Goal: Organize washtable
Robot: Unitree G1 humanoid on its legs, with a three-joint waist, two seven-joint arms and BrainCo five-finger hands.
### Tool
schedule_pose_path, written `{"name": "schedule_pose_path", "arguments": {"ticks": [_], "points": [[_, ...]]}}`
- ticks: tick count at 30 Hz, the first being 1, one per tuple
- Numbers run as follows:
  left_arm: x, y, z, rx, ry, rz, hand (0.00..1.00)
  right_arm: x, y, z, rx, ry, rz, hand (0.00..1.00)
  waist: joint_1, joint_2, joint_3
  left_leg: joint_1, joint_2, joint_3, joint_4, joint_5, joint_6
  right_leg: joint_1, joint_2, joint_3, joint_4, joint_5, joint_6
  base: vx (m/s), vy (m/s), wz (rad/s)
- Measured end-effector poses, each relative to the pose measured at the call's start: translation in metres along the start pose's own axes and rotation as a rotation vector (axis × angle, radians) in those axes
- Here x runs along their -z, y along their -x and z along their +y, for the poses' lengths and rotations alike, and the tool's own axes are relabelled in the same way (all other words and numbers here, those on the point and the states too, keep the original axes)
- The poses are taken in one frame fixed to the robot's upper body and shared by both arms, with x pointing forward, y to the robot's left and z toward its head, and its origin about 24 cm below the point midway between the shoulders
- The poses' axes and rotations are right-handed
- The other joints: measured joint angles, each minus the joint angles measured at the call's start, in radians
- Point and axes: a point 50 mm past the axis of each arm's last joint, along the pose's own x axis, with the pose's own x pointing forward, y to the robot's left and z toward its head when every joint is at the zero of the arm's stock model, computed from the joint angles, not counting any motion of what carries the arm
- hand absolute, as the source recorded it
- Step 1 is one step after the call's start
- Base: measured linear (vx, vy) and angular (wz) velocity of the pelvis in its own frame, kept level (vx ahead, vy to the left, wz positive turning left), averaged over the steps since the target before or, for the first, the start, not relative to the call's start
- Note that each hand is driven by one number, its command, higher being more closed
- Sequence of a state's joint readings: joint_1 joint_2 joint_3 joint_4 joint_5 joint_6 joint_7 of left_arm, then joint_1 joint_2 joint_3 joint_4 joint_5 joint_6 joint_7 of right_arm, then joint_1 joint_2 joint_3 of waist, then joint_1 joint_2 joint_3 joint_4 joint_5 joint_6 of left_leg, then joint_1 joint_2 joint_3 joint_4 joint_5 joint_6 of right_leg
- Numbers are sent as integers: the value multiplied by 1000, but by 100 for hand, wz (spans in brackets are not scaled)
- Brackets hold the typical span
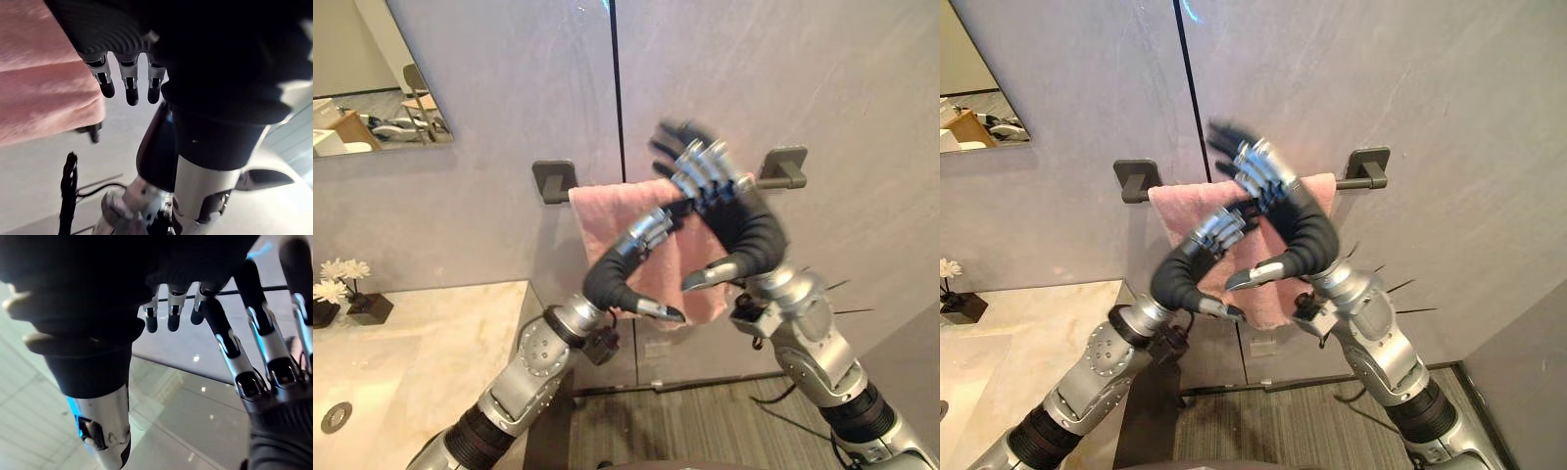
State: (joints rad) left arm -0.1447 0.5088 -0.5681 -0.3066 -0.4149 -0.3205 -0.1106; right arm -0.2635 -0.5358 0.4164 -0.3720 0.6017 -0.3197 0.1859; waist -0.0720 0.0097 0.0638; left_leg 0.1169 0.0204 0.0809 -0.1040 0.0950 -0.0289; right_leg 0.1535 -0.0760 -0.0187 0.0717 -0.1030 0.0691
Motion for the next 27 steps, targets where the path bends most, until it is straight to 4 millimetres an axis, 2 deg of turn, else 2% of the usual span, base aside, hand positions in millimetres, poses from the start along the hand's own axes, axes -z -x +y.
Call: {"name": "schedule_pose_path", "arguments": {"ticks": [6, 8, 11, 14, 17, 21, 27], "points": [[43, 11, 1, -2, -27, 219, 0, 50, 29, -7, 75, -88, 256, 0, 3, 0, 0, -12, 1, 0, 0, 9, 2, -14, 1, 1, 7, 0, -1, -19, -7, 0], [63, 15, -4, -33, -46, 298, 0, 73, 39, -5, 145, -105, 332, 0, 2, 0, 0, -24, 10, 1, 0, 11, 2, -29, 3, 11, 10, 1, -2, 0, 0, 0], [83, 18, -8, -71, -100, 390, 0, 98, 49, -2, 209, -78, 432, 0, 3, -1, 1, -33, 13, 3, 0, 12, 2, -36, 5, 14, 4, 7, -4, -5, -9, -2], [96, 23, -9, -124, -148, 450, 0, 116, 55, 2, 245, -35, 508, 0, 3, -2, 1, -36, 15, 4, 0, 12, 2, -35, 4, 16, -6, 11, -3, 1, -3, -1], [103, 25, -6, -172, -192, 480, 0, 127, 61, 2, 281, 5, 563, 0, 6, -3, 2, -38, 15, 3, 0, 12, 2, -35, 4, 14, -7, 12, -3, 0, 0, 0], [98, 22, 8, -292, -224, 453, 0, 139, 78, -7, 356, 78, 677, 0, 9, -5, 3, -44, 14, -2, 0, 12, 2, -36, 4, 8, -10, 12, -3, -1, -13, 5], [93, 31, 34, -464, -253, 449, 0, 128, 91, -37, 604, 92, 638, 0, 8, -11, 7, -55, 15, -9, 0, 12, 2, -36, 4, -2, -25, 16, -3, 5, -12, 4]]}}
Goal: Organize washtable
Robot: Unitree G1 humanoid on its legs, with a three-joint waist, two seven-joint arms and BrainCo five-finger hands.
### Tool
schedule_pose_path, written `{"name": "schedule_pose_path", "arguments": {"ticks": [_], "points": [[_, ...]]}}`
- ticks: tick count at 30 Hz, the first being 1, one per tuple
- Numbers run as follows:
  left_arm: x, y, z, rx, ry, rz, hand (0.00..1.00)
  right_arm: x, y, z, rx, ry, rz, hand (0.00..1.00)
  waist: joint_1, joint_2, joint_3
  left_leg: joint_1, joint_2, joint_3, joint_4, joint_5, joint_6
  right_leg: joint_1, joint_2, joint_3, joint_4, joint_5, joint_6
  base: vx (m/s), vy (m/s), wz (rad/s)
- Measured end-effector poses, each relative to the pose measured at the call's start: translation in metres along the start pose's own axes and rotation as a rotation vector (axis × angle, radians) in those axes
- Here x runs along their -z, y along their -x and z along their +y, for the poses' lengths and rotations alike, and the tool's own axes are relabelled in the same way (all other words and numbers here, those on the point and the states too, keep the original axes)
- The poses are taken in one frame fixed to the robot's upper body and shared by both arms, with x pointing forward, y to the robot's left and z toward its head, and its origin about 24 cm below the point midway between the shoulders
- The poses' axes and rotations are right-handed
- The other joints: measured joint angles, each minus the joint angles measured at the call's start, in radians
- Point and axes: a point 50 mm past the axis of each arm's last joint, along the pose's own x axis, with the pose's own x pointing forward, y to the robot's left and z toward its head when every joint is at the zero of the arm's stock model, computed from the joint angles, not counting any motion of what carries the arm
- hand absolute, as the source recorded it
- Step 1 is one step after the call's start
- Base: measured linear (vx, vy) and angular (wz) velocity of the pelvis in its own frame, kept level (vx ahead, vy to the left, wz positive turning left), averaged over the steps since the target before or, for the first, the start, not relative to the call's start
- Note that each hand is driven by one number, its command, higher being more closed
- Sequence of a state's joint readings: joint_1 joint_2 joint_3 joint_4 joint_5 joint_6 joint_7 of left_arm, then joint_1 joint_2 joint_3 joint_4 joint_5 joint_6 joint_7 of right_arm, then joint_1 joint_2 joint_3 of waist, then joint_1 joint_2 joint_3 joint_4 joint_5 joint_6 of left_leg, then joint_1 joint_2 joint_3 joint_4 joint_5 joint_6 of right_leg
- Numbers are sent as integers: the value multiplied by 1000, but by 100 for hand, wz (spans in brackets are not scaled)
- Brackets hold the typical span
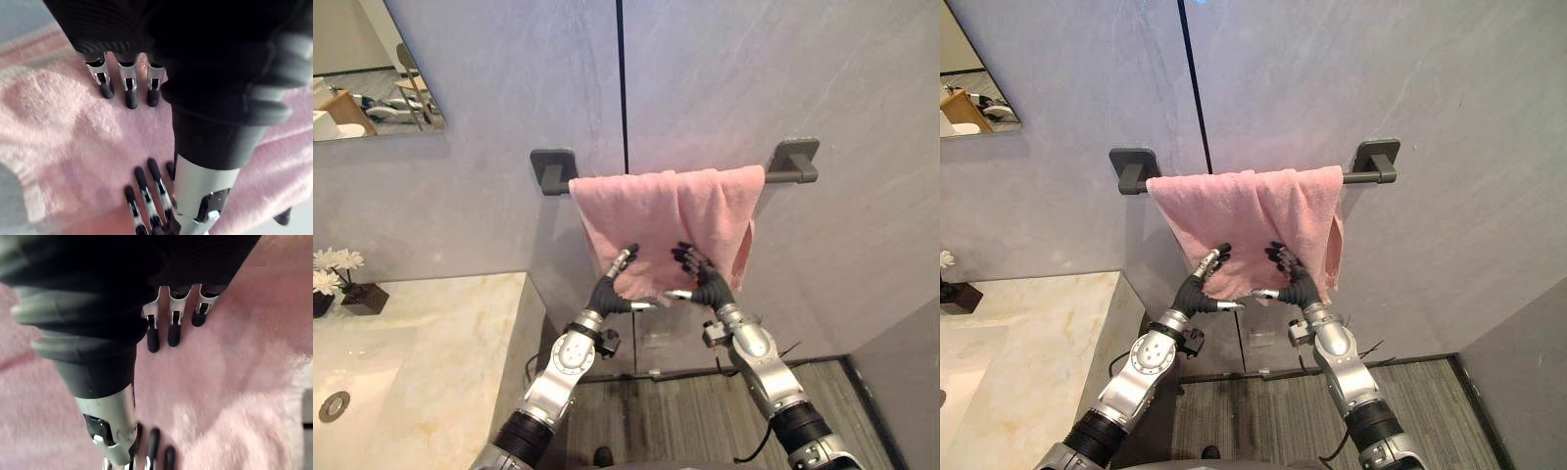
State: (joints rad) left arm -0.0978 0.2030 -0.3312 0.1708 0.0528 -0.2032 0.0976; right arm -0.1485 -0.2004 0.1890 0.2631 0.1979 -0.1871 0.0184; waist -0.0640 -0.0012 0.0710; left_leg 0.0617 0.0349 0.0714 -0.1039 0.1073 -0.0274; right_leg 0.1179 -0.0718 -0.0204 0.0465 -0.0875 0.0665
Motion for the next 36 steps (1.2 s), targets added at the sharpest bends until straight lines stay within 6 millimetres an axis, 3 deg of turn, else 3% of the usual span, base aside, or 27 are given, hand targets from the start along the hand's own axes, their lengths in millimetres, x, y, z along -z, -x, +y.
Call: {"name": "schedule_pose_path", "arguments": {"ticks": [8, 22, 27, 31, 36], "points": [[13, 12, 36, -201, 17, 57, 0, -7, 27, -46, 277, -129, -64, 0, -5, -5, 3, -1, 3, 13, 0, 0, -1, 3, 2, 6, -16, 9, -6, 3, -11, -3], [38, 46, 60, -377, 55, 172, 0, -5, 74, -72, 472, -101, -96, 0, -9, -17, 10, 4, 14, 31, 0, -5, -7, 0, 16, 21, -32, 23, -6, -21, -5, -5], [52, 70, 63, -436, 67, 253, 0, 12, 97, -79, 535, 8, 14, 0, -9, -17, 10, 4, 13, 29, 0, -7, -8, 2, 15, 18, -34, 23, -6, 3, -3, 1], [72, 100, 59, -437, 73, 369, 0, 45, 119, -86, 573, 64, 192, 0, -9, -18, 11, 6, 11, 10, 0, -7, -9, 21, 14, -2, -44, 22, -5, 6, -21, 12], [102, 135, 41, -416, 120, 553, 0, 84, 141, -76, 555, 35, 393, 0, -2, -15, 11, 8, 12, 8, 0, -16, -16, 22, 9, -7, -41, 8, 0, -1, -5, 3]]}}
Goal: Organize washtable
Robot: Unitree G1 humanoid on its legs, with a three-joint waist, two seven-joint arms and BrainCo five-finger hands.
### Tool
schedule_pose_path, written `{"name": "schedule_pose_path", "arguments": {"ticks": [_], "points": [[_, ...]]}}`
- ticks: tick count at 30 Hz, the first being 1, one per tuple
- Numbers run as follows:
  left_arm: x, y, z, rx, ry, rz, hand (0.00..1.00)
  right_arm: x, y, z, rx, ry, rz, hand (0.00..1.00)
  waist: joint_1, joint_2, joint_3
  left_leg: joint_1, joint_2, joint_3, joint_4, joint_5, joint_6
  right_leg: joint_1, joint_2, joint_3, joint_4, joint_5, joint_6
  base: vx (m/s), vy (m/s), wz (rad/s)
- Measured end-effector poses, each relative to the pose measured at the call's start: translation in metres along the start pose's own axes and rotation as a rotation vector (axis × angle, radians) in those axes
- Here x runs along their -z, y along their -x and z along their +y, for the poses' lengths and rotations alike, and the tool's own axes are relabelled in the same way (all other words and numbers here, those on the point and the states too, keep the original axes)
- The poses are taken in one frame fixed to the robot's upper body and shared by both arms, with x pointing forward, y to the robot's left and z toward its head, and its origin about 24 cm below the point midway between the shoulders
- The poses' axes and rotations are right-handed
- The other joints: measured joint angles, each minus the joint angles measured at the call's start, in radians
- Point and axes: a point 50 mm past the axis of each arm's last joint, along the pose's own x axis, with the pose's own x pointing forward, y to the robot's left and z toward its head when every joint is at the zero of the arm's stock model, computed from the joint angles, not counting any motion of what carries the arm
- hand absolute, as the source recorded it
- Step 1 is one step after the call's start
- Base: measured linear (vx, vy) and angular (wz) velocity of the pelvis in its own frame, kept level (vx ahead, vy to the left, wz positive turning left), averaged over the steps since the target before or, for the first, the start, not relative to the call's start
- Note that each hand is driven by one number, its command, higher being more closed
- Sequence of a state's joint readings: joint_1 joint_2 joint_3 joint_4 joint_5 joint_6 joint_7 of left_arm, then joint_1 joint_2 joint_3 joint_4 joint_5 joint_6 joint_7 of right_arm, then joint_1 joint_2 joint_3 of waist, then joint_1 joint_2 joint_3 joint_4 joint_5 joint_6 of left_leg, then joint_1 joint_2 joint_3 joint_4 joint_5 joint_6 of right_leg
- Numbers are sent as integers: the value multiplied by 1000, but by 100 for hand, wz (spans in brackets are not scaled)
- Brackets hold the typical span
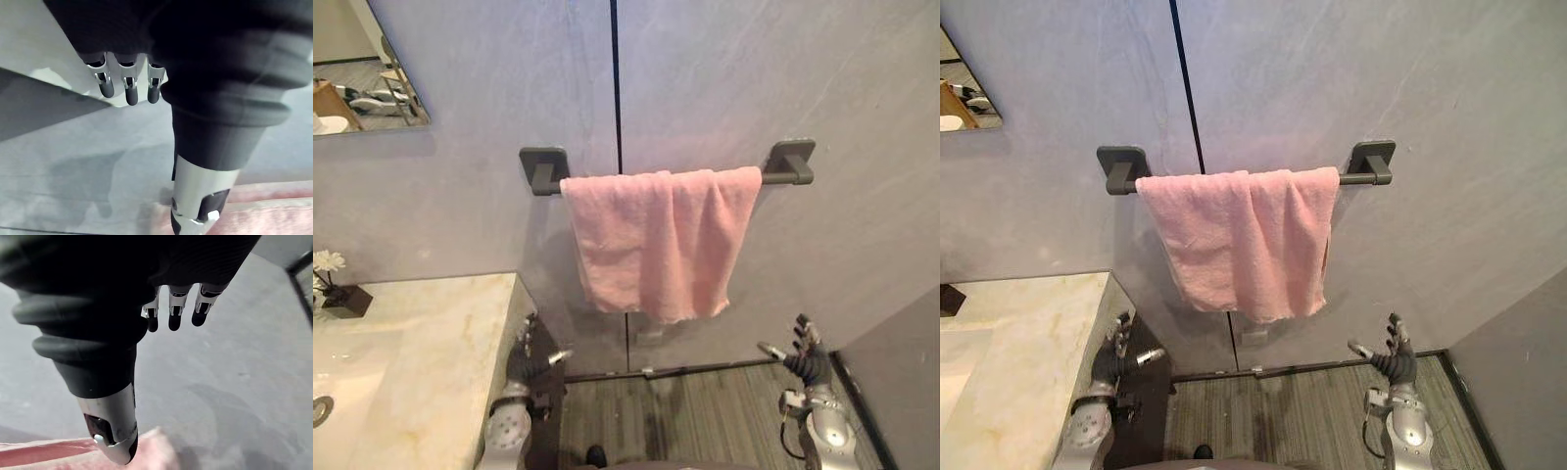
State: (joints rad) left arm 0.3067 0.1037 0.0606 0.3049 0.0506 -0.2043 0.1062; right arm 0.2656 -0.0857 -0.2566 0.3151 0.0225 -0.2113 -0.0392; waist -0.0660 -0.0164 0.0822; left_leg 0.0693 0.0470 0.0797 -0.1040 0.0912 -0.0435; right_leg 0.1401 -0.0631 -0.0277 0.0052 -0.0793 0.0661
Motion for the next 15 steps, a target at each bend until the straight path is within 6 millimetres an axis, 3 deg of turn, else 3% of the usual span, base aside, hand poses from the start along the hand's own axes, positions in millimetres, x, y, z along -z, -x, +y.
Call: {"name": "schedule_pose_path", "arguments": {"ticks": [2, 7, 12, 15], "points": [[21, 9, -2, 6, 4, 92, 0, 21, 7, 4, -25, 19, 90, 0, 2, -1, 0, 7, 0, 0, 0, -3, 0, 1, -2, -4, 16, -15, 3, 7, -6, 5], [51, 20, -9, 37, 10, 229, 0, 60, 23, 11, -87, 62, 276, 0, 21, -1, 0, 21, -5, -1, 0, -10, -2, 14, -8, -19, 32, -37, 5, 13, -18, 8], [70, 33, -11, 41, 27, 320, 0, 75, 31, 14, -113, 98, 355, 0, 29, -1, 0, 29, -12, -5, 0, -11, 2, 21, -14, -22, 47, -43, 0, 34, -19, 4], [74, 34, -11, 38, 29, 338, 0, 74, 30, 21, -144, 107, 355, 0, 43, -8, 18, 32, -10, 9, 7, -16, 0, 9, -14, -10, 65, -48, 0, 12, -12, -12]]}}
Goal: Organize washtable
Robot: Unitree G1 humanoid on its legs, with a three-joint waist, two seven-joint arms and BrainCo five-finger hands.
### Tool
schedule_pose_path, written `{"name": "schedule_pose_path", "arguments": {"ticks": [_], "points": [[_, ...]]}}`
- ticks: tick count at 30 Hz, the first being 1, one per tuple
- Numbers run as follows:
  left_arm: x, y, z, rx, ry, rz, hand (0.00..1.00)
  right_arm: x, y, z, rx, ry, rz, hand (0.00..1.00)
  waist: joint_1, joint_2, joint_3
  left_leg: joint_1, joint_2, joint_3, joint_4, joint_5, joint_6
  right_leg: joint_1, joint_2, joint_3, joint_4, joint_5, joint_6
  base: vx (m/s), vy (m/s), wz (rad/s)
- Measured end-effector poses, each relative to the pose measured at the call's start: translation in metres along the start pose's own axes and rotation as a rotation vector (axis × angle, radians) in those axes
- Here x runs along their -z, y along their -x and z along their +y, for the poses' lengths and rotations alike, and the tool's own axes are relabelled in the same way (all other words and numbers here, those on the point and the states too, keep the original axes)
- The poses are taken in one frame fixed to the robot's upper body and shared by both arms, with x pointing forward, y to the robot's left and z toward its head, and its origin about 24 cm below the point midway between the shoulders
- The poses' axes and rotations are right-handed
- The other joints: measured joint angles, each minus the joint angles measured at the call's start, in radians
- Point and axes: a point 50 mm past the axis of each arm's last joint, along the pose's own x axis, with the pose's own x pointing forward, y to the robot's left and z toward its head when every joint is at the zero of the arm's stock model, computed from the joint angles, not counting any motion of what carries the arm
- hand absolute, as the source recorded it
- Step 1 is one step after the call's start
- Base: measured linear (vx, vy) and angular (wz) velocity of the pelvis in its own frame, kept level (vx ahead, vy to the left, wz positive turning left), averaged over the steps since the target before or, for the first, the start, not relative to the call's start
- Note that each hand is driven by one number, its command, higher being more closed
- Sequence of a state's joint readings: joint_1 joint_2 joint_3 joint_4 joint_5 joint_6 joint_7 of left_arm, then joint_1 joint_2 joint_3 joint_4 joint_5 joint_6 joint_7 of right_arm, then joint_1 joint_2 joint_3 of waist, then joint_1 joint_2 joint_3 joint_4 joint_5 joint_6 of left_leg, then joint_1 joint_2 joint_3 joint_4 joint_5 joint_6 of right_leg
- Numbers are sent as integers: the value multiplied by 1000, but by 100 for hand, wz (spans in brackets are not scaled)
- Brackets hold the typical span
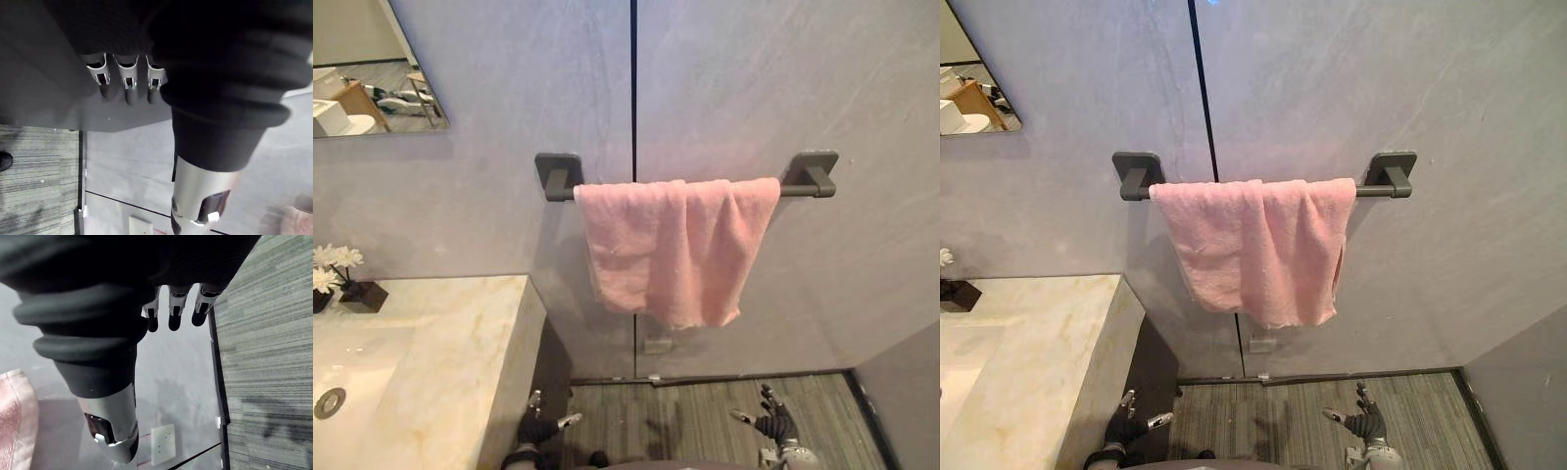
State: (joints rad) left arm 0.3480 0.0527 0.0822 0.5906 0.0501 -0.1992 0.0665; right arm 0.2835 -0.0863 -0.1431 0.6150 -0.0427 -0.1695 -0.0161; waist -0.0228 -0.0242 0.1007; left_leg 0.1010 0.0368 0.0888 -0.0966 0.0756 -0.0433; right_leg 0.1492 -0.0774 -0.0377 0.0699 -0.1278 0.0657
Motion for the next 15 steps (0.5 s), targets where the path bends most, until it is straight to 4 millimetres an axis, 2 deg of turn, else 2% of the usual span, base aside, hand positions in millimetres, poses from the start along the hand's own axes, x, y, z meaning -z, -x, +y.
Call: {"name": "schedule_pose_path", "arguments": {"ticks": [2, 4, 5, 6, 7, 8, 9, 10, 12, 13, 14, 15], "points": [[-7, -4, -1, 4, 1, -22, 0, -8, -4, 5, -16, 1, -22, 0, 11, 4, 17, -37, 4, 11, 39, -14, 3, -51, -1, 13, 66, -18, 10, -61, -12, -16], [-25, -12, -3, 2, 5, -84, 0, -24, -12, 13, -40, 11, -73, 0, 21, 9, 56, -161, 31, 4, 209, -89, 8, -148, 9, 16, 188, -24, 17, -149, -18, -5], [-32, -14, -3, 1, 7, -110, 0, -29, -13, 17, -50, 11, -92, 0, 31, 16, 67, -216, 53, -5, 279, -118, 16, -197, 19, 25, 276, -51, 33, -151, -26, 2], [-35, -15, -3, 0, 5, -121, 0, -31, -13, 19, -59, 12, -100, 0, 37, 12, 71, -231, 54, -9, 304, -128, 17, -230, 15, 33, 370, -75, 36, -126, -51, 36], [-39, -17, -2, -6, -1, -135, 0, -31, -10, 25, -80, 19, -110, 0, 37, 5, 69, -274, 49, -40, 362, -141, 21, -280, -7, 54, 599, -123, 58, -66, -94, 65], [-43, -18, -1, -14, 0, -147, 0, -26, -6, 28, -92, 19, -98, 0, 38, -7, 62, -307, 46, -72, 401, -146, 14, -283, -17, 82, 719, -148, 87, -47, -126, 77], [-44, -19, 1, -19, 3, -154, 0, -26, -5, 30, -96, 15, -97, 0, 40, -16, 56, -319, 43, -86, 419, -144, 9, -281, -22, 102, 763, -151, 94, -62, -195, 70], [-48, -18, 4, -29, 8, -169, 0, -27, -3, 34, -104, 7, -107, 0, 52, -36, 44, -370, 38, -111, 461, -135, -3, -261, -35, 144, 805, -163, 112, -108, -253, 57], [-49, -18, 5, -36, 14, -172, 0, -31, -3, 34, -103, 1, -124, 0, 74, -56, 44, -421, 30, -117, 511, -124, -19, -186, -64, 176, 698, -178, 109, -235, -330, 46], [-48, -18, 1, -42, 33, -167, 0, -37, -7, 32, -98, 8, -138, 0, 92, -52, 56, -440, 38, -123, 518, -91, -37, -108, -46, 152, 569, -283, 67, -322, -325, 32], [-47, -16, -7, -34, 69, -164, 0, -41, -9, 29, -92, 16, -151, 0, 101, -23, 51, -457, 61, -135, 485, -47, -51, -97, -25, 117, 501, -319, 43, -358, -326, 33], [-47, -15, -12, -26, 84, -166, 0, -45, -11, 28, -86, 14, -163, 0, 106, -6, 50, -469, 77, -145, 453, -11, -56, -103, -8, 91, 475, -332, 28, -463, -325, 42]]}}
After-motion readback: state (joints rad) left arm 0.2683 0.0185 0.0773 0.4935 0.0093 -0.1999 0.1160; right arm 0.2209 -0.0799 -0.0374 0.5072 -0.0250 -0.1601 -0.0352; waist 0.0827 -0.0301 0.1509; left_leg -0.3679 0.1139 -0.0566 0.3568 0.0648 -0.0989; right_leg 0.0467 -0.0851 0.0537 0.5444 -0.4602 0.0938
